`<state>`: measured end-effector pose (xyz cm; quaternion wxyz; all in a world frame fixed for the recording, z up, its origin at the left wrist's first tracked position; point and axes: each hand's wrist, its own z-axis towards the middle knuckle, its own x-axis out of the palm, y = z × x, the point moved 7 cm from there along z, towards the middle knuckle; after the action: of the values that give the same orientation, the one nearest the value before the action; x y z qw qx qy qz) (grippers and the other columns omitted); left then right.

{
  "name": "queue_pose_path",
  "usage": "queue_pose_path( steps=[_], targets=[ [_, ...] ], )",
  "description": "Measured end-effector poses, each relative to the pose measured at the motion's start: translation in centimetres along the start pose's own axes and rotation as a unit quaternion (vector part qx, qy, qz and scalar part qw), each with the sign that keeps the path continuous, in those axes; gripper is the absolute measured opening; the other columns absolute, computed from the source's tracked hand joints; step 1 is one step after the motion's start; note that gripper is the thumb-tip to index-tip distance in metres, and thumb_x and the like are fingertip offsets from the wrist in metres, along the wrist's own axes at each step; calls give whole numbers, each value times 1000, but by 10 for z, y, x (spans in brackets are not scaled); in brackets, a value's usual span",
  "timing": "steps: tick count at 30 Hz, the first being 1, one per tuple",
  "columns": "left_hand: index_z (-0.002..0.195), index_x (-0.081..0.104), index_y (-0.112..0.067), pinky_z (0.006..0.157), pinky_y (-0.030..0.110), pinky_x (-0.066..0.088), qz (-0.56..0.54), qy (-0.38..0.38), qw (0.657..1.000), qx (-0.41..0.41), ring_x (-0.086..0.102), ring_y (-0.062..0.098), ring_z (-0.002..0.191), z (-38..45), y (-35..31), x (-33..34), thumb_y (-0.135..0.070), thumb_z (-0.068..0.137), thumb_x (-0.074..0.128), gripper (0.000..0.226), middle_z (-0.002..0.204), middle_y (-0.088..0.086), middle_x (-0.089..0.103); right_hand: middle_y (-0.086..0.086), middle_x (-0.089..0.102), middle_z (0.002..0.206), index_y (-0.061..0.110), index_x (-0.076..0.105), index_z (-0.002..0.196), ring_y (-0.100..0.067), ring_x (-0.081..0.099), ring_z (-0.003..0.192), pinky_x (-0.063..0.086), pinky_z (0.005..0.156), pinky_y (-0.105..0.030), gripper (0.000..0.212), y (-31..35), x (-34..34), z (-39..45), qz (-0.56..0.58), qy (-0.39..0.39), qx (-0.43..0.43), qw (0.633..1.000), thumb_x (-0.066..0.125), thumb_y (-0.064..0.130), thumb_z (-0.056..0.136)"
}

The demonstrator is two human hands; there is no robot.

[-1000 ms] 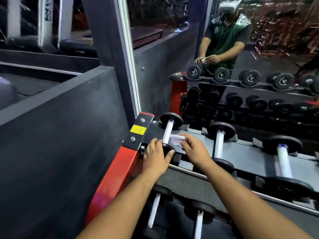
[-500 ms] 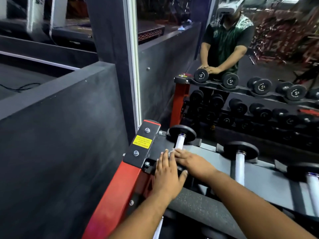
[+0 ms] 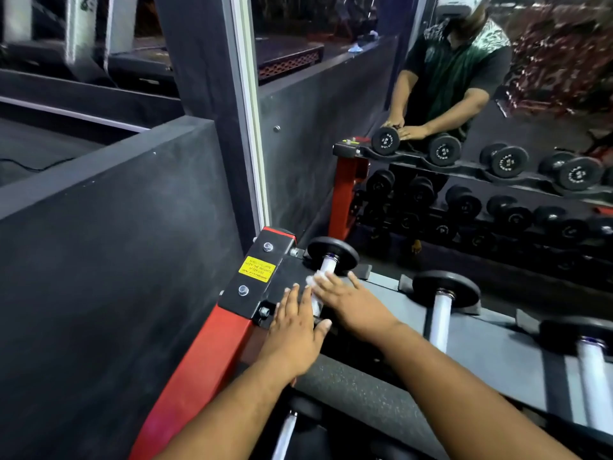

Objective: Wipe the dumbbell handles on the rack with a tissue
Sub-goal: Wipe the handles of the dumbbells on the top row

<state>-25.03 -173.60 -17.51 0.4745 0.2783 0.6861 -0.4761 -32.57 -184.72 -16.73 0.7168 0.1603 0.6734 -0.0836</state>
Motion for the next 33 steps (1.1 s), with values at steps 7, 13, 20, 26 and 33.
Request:
queue_pose_path(
  steps=[7,13,20,26,33],
  targets=[
    [160,-9,-15,123,38,-6,7,30,999,-9,-15,26,155,-3,-4,-9,-49,107,29,74,167,12,-17,6,2,167,29,11,160,-11,-2,153,12,124,-44,69,8,26,-4,164,-13,70,984,43,12,101],
    [161,-9,-14,125,40,-5,27,41,999,-15,-16,27,155,0,-5,-6,-51,106,28,76,167,14,-19,3,-2,163,20,11,160,-12,7,152,17,122,-27,61,-7,11,14,279,-93,152,944,40,15,106],
    [160,-11,-14,126,41,-4,15,45,999,-17,-16,28,155,1,-5,-5,-51,106,28,76,166,14,-19,15,40,150,26,45,148,1,38,137,32,117,-24,42,11,27,-23,519,-98,203,825,47,22,106],
    [160,-12,-14,125,41,-5,16,61,998,-25,-17,27,154,2,-4,-6,-51,106,28,76,166,14,-20,2,32,160,20,33,156,-9,31,145,25,120,-28,49,-6,15,7,497,-142,242,821,43,24,107],
    [160,-12,-15,125,41,-5,16,62,998,-26,-16,27,155,2,-6,-6,-52,106,28,77,166,14,-20,6,55,144,22,54,143,-10,50,135,35,117,-42,58,4,45,-15,624,-98,226,742,55,54,94]
  ],
)
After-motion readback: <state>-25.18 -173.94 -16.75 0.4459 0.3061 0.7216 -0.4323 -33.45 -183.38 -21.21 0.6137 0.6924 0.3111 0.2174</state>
